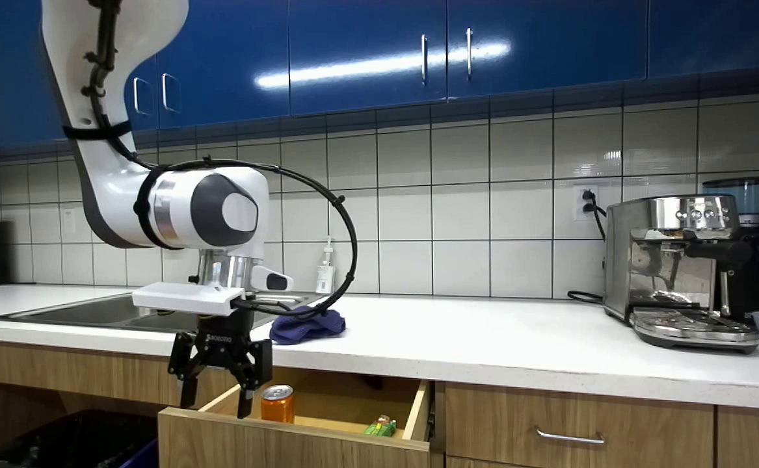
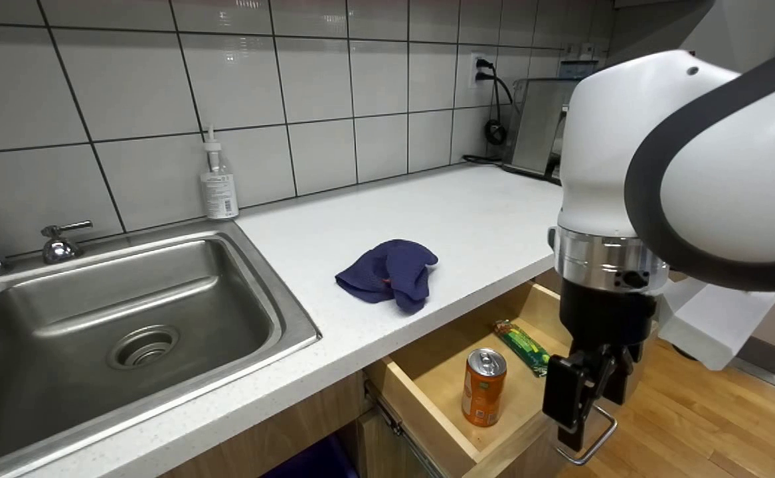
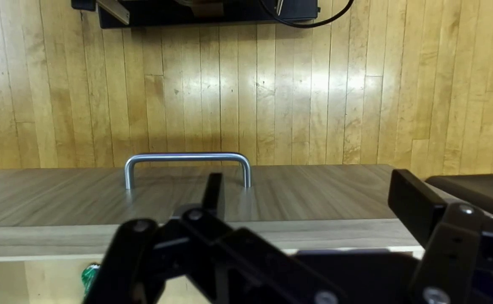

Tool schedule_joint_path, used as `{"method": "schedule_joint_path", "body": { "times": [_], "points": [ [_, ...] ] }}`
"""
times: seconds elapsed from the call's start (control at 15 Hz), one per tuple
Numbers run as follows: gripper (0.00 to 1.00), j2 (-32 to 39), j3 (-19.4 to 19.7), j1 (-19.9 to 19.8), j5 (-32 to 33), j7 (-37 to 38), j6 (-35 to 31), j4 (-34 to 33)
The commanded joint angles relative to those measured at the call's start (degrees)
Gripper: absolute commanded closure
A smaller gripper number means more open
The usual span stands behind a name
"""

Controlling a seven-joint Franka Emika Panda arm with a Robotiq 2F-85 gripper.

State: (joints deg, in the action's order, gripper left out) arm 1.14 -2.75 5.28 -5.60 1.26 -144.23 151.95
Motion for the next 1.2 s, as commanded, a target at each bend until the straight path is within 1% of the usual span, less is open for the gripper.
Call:
{"method": "schedule_joint_path", "body": {
  "times": [0.0, 0.33, 0.87, 1.13],
  "points": [
    [0.0, -0.58, -0.29, -0.7, 0.35, -0.69, 0.03, 1.1],
    [0.0, 0.72, -0.23, -0.85, -0.37, -1.27, -0.38, 1.51],
    [0.0, 3.44, 0.06, -0.99, 0.58, -1.17, -1.15, 0.75],
    [0.0, 4.59, 0.29, -0.76, 2.65, 0.41, -4.07, 0.73]
  ]
}}
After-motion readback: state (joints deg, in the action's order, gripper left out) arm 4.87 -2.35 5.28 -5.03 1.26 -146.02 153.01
